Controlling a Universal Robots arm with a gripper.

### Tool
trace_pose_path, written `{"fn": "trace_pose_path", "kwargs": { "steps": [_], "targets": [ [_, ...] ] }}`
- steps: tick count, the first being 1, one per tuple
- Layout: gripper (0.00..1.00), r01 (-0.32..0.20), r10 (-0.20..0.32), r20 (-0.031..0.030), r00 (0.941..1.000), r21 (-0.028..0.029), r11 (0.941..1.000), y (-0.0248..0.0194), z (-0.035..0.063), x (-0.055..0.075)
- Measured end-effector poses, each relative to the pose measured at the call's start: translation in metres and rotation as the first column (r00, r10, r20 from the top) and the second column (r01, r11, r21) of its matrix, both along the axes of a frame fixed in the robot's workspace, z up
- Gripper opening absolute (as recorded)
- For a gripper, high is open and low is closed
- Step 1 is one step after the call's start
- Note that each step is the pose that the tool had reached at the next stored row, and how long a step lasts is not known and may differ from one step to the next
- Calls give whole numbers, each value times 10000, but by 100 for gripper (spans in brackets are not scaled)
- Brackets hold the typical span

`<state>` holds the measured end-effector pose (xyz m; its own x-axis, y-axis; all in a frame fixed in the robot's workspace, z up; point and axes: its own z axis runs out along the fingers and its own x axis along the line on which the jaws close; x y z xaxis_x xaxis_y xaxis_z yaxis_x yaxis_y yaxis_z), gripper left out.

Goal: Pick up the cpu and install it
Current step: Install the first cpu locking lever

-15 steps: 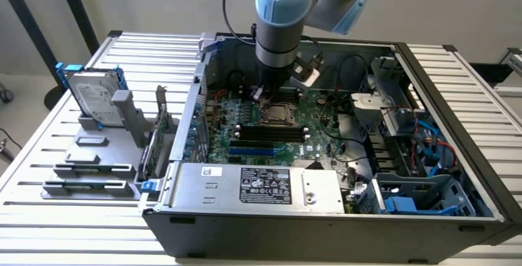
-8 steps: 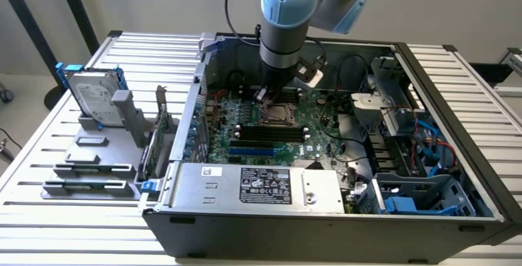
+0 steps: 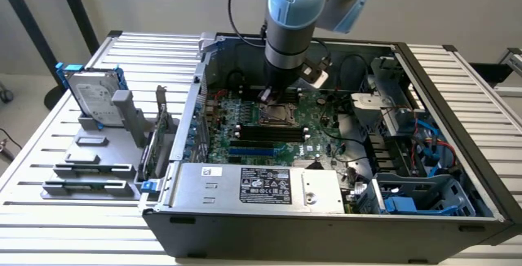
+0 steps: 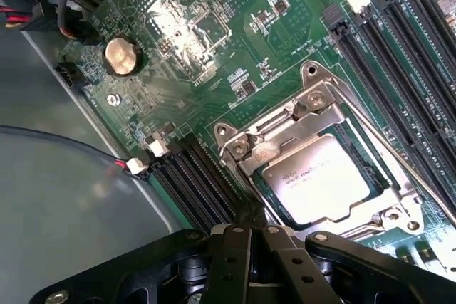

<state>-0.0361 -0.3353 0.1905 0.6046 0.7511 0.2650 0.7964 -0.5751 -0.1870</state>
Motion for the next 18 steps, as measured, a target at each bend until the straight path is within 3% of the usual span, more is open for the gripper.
{"fn": "trace_pose_path", "kwargs": {
  "steps": [9,18],
  "targets": [
    [11,-1,1,-120,9999,3,10000,1,-3,128],
    [11,0,0,-297,9996,4,10000,1,-2,194]
  ]
}}
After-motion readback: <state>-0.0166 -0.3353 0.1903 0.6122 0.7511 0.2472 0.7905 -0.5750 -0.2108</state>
